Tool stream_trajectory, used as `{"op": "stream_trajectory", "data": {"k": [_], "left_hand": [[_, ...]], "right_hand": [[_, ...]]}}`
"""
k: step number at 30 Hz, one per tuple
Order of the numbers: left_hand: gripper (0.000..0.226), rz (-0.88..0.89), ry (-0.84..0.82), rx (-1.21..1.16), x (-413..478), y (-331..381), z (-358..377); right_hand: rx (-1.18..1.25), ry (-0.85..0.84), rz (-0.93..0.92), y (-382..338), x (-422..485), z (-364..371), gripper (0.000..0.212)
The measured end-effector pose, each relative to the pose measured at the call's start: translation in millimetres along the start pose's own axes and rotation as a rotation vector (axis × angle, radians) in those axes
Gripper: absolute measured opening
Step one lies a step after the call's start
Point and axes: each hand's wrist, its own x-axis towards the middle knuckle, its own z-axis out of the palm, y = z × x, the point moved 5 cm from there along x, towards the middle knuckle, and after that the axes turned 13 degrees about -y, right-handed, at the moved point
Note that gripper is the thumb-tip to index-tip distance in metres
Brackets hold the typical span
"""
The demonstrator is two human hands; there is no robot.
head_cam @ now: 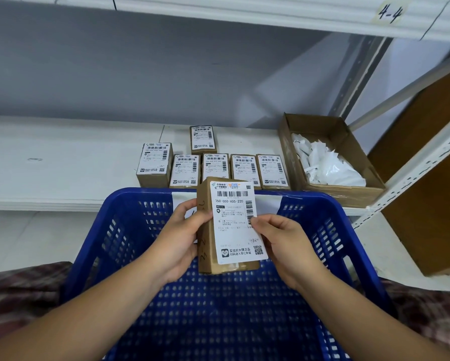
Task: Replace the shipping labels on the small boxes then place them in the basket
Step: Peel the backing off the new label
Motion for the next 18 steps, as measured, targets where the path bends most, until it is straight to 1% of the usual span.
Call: {"op": "stream_trajectory", "data": {"k": [18], "left_hand": [[0.034, -0.01, 0.012, -0.016, 1.1, -2.4, -1.9]], "right_hand": [[-0.002, 0.02, 0.005, 0.8, 1.1, -1.0, 0.018]]}}
